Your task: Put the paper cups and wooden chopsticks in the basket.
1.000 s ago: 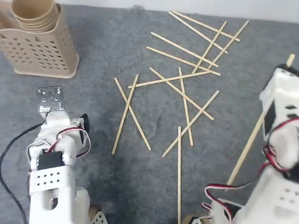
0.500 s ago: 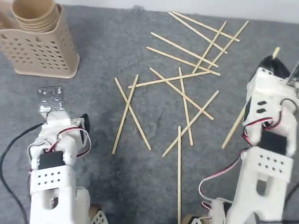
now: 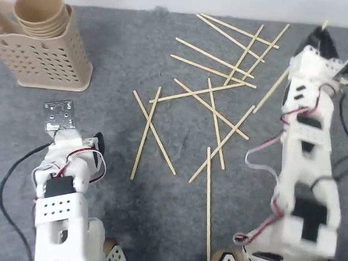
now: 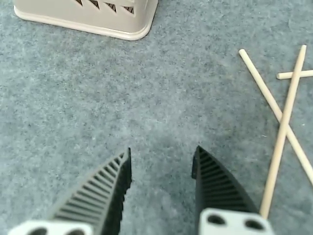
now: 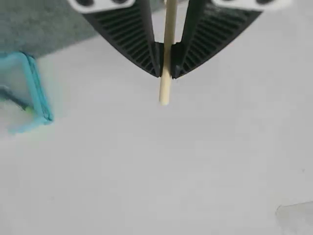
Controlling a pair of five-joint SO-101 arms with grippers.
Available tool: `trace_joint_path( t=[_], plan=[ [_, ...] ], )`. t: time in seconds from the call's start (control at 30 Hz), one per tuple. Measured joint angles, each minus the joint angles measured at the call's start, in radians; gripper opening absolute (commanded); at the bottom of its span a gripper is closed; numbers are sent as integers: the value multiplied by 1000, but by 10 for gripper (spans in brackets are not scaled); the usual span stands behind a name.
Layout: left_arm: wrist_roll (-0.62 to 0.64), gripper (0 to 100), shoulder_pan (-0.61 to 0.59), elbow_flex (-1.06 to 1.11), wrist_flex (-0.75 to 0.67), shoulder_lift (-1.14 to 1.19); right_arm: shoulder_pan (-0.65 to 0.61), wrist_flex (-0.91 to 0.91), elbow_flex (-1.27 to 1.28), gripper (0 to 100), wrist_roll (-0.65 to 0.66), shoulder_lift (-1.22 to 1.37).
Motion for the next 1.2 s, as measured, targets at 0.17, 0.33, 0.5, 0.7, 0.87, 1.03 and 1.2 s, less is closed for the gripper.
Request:
trace_joint_path(
  t=[0.17, 0.33, 0.5, 0.7, 0.87, 1.03, 1.2],
  plan=[
    [0, 198, 0, 0, 0, 0, 2, -61, -344, 6, 0, 315],
    [0, 198, 0, 0, 0, 0, 2, -63, -789, 6, 3, 643],
    [0, 198, 0, 0, 0, 0, -34, -63, -1336, 6, 144, 1043],
    [0, 198, 0, 0, 0, 0, -97, 2, -1929, 6, 230, 1465],
    [0, 198, 0, 0, 0, 0, -91, -15, -2019, 6, 232, 1545],
    [0, 198, 0, 0, 0, 0, -94, -101, -1929, 6, 226, 1551],
    [0, 198, 0, 0, 0, 0, -89, -149, -1852, 6, 222, 1547]
  ],
)
